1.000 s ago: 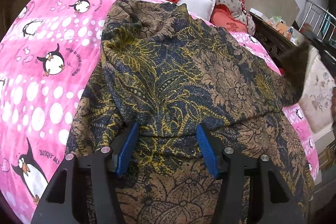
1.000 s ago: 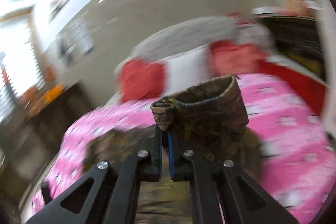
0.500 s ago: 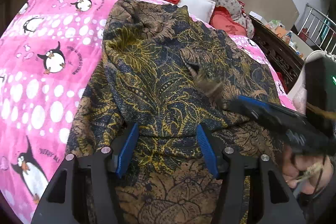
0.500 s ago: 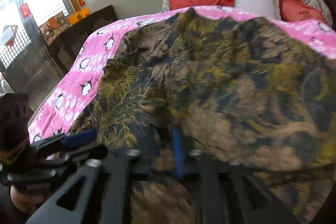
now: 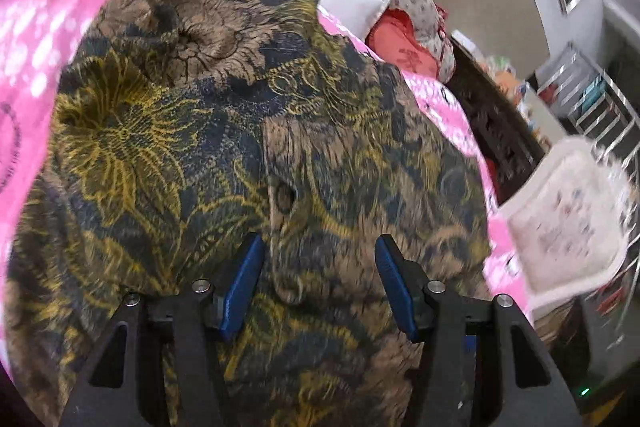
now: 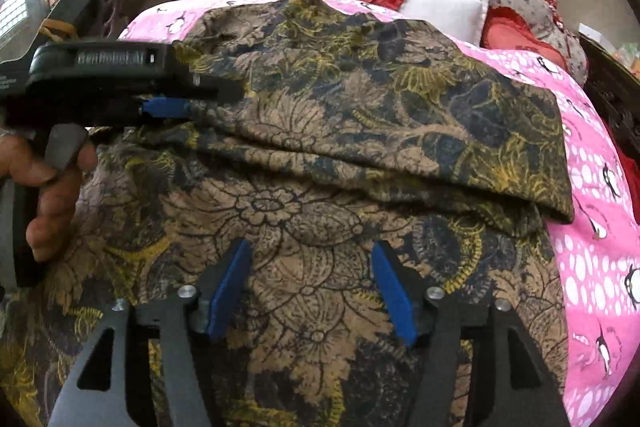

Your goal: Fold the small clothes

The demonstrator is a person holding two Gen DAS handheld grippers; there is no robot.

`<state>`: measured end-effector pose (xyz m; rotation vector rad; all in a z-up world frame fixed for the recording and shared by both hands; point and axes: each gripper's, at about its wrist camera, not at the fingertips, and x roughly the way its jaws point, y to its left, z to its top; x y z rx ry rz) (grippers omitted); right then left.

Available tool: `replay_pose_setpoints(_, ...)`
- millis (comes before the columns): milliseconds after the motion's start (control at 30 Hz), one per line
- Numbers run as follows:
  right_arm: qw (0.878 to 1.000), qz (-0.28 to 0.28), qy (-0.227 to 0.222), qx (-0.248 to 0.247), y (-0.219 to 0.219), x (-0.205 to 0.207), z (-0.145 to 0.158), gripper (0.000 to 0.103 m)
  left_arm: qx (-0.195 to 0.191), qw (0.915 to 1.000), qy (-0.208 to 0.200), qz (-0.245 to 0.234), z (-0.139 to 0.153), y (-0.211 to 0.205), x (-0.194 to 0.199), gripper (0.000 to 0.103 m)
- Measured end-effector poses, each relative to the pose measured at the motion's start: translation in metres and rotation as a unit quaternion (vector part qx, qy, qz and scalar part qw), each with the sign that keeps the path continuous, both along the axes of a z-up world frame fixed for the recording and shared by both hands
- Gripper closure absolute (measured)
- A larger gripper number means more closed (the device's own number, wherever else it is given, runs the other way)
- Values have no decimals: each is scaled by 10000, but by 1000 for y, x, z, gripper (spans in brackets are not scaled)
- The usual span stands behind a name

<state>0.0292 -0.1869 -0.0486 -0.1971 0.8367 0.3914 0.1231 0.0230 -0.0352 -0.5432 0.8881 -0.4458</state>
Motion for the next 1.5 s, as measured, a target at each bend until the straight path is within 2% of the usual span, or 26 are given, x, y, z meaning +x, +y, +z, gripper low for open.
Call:
replay_pose_setpoints(100,9999,-38,63,147,-4,3,-1,35,-244,9996,52,142,-4,3,9,65)
replay_pose_setpoints(200,9997,-39,91,209,-2,8,-3,34,-274,9993,-34,261,-6,2,6,65)
replay_pose_setpoints(233,9998,-43,84,196,-1,7,-3,34,-233,9993,-43,290,-6,0,6,69)
replay_pose_setpoints(300,9998,-50,65,185,1,7,-3,34,-185,9990,6,399,-5,2,0,94)
replay_pose_setpoints(333,9998,-62,62,183,1,8,-3,33,-171,9988,62,459,-3,5,-2,103)
replay_pose_setpoints(467,9998,-94,59,186,2,11,-5,32,-45,9979,-143,627,8,8,-17,103)
replay_pose_setpoints(667,9997,-104,73,198,1,11,-5,31,157,9951,-855,476,62,25,-53,103)
replay_pose_setpoints(767,9997,-104,80,196,1,11,-5,31,525,9920,-992,576,74,46,-55,103)
replay_pose_setpoints(933,9997,-105,86,202,1,11,-5,31,843,9898,-681,924,53,84,-52,103)
replay_pose_setpoints(1000,9997,-106,92,214,0,11,-6,31,769,9930,-351,831,32,87,-46,103)
replay_pose_setpoints(1067,9996,-108,118,239,0,12,-6,31,904,9934,-110,695,16,82,-42,103)
replay_pose_setpoints(1133,9996,-111,128,240,0,12,-6,31,929,9932,29,696,11,82,-43,103)
replay_pose_setpoints(1233,9995,-118,159,243,0,13,-6,29,875,9917,81,942,18,94,-51,102)
replay_pose_setpoints(1333,9977,-117,389,539,-8,15,1,32,1147,9809,-361,1530,45,110,-69,100)
replay_pose_setpoints(1367,9969,-143,359,684,-12,15,8,41,1268,9756,-554,1706,55,111,-73,95)
replay_pose_setpoints(1400,9967,-215,151,768,-16,15,20,44,1402,9697,-775,1844,65,108,-74,91)
replay_pose_setpoints(1433,9961,-310,-117,820,-19,16,33,44,1476,9675,-887,1852,70,104,-73,89)
replay_pose_setpoints(1500,9923,-390,-576,1027,-25,24,55,44,1590,9702,-951,1559,73,82,-60,88)
